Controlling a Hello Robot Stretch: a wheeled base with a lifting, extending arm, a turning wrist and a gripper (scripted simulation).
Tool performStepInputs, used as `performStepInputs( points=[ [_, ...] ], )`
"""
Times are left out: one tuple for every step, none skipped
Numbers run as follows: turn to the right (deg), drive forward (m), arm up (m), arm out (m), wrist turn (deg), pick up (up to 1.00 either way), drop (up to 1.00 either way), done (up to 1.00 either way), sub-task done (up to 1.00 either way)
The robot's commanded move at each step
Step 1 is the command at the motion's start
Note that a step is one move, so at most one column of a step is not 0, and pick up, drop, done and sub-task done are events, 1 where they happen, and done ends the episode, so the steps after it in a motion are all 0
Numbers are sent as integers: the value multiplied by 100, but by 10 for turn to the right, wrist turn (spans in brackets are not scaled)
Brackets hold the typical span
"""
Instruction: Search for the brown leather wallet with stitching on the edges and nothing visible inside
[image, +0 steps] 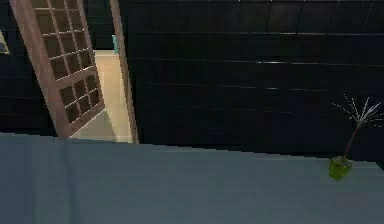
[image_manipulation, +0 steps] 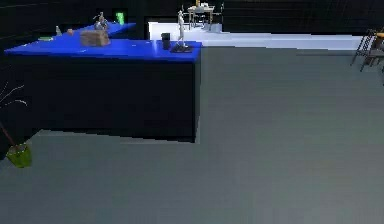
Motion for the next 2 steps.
performStepInputs(
  points=[
    [-330, 0, 0, 0, 0, 0, 0, 0, 0],
    [0, 100, 0, 0, 0, 0, 0, 0, 0]
  ],
)
